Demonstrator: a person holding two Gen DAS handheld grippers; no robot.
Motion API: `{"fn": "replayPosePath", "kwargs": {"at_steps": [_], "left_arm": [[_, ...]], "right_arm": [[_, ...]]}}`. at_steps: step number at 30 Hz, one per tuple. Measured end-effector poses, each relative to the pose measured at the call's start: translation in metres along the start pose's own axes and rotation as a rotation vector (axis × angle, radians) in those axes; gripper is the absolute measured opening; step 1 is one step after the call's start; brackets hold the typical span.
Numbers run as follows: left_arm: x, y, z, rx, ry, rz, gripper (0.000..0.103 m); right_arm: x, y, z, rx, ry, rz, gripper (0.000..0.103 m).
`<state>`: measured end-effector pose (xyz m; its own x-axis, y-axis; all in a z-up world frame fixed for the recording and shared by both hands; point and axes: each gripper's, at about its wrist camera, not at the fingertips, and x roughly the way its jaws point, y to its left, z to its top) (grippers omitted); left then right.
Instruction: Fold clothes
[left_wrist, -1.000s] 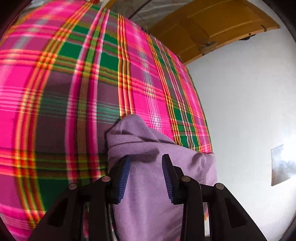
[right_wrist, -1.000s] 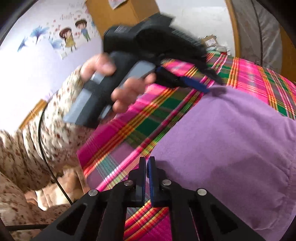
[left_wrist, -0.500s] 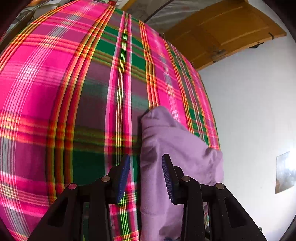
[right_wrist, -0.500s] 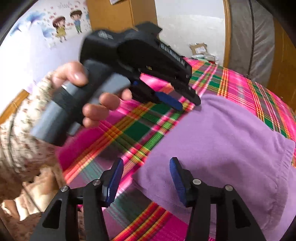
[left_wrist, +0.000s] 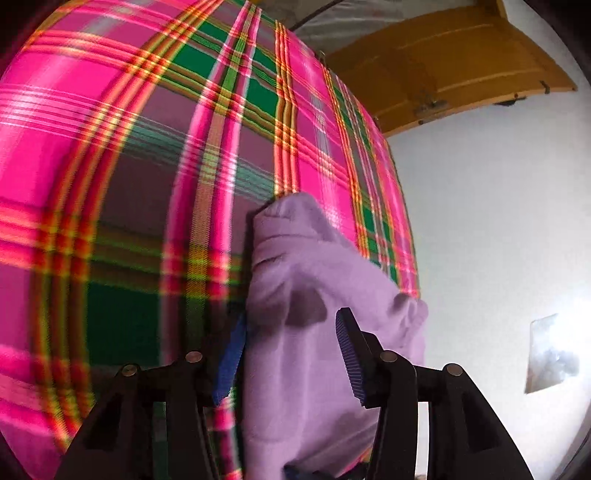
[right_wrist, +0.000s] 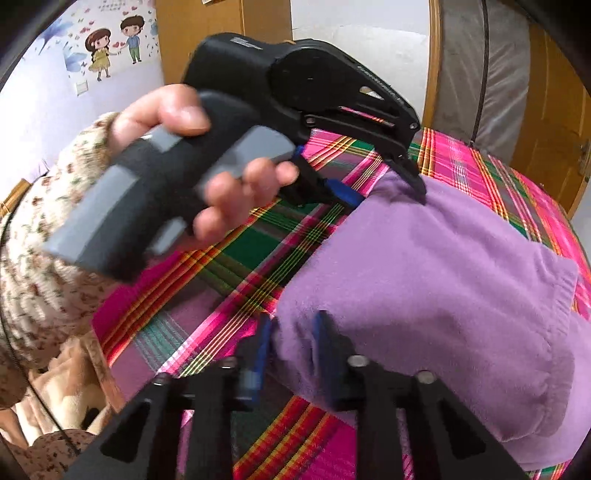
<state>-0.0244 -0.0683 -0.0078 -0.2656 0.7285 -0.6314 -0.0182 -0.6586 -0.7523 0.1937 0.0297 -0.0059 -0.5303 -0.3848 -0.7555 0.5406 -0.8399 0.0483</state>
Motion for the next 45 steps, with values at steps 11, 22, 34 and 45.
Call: {"fn": "replayPosePath", "kwargs": {"at_steps": [11,22,34,45], "left_arm": [[0.015,-0.006,0.02,-0.032,0.008,-0.049,0.046],[0.012,0.0,0.016,-0.04,0.022,-0.08,0.045],[0.02,0.007,0.028,-0.062,0.007,-0.113,0.015],[-0.001,0.004,0.029,-0.025,-0.031,-0.114,0.012]], "right_arm": [[-0.017,-0.012,0.0,0.078,-0.032,0.088,0.013],[-0.025,-0.016,0.002,0.127,-0.044,0.133,0.013],[-0.038,-0.013,-0.001,0.111,-0.066,0.153,0.013],[-0.029,0.006,0.014,0.057,-0.055,0.178,0.011]]}}
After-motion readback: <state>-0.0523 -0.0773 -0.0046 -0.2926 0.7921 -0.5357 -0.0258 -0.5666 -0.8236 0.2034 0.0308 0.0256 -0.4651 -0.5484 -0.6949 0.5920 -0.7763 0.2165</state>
